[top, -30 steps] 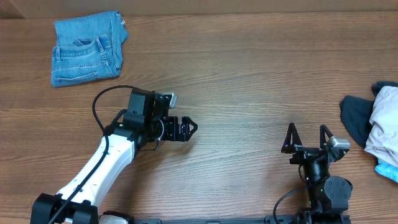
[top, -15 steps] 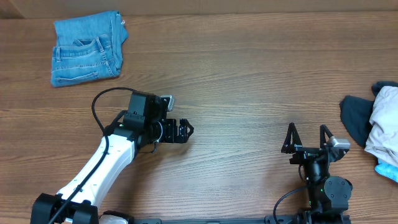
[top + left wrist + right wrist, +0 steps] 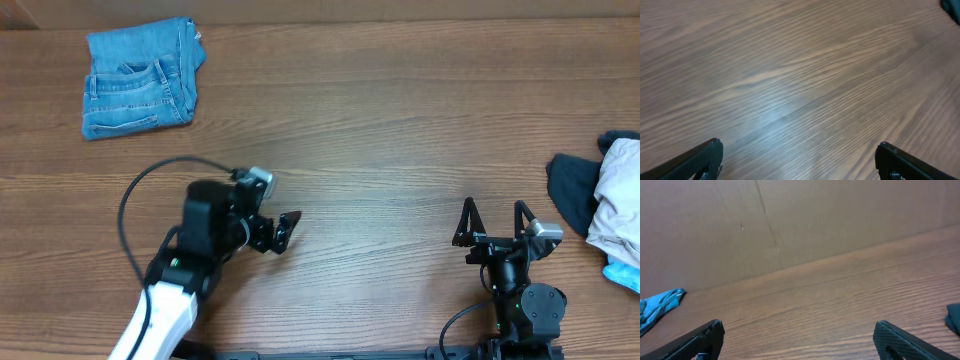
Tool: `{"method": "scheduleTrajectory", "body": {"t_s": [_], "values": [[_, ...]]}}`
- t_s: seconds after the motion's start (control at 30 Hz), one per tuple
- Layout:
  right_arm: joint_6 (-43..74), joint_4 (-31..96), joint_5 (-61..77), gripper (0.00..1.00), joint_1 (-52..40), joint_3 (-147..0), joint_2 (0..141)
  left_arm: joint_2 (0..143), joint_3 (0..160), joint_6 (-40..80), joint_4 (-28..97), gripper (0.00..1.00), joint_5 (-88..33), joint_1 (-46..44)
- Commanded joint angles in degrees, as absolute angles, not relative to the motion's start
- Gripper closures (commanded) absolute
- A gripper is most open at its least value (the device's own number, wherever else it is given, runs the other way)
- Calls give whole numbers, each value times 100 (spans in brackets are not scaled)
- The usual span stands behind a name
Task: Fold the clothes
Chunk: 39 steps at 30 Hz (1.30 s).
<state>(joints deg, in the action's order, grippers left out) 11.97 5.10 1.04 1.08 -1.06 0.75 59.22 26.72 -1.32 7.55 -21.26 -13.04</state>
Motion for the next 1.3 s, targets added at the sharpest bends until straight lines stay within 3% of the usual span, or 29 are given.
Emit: {"method": "scheduleTrajectory", "body": {"t_s": [0.0, 0.17, 0.37, 0.93, 1.27], "values": [[1175, 480, 49, 0, 119, -45, 16, 4877, 1826, -213, 355, 0, -2228, -709], [1175, 480, 51, 0, 119, -45, 16, 3420, 891, -215, -215, 0, -2296, -34], [1175, 480, 51, 0, 119, -45, 16, 1850, 104, -460, -683, 0, -2137, 139], [1175, 480, 49, 0, 121, -45, 16, 10, 27, -930, 307, 0, -1610, 211], [1175, 480, 51, 0, 119, -45, 16, 25, 27, -897, 296, 0, -1500, 213]]}}
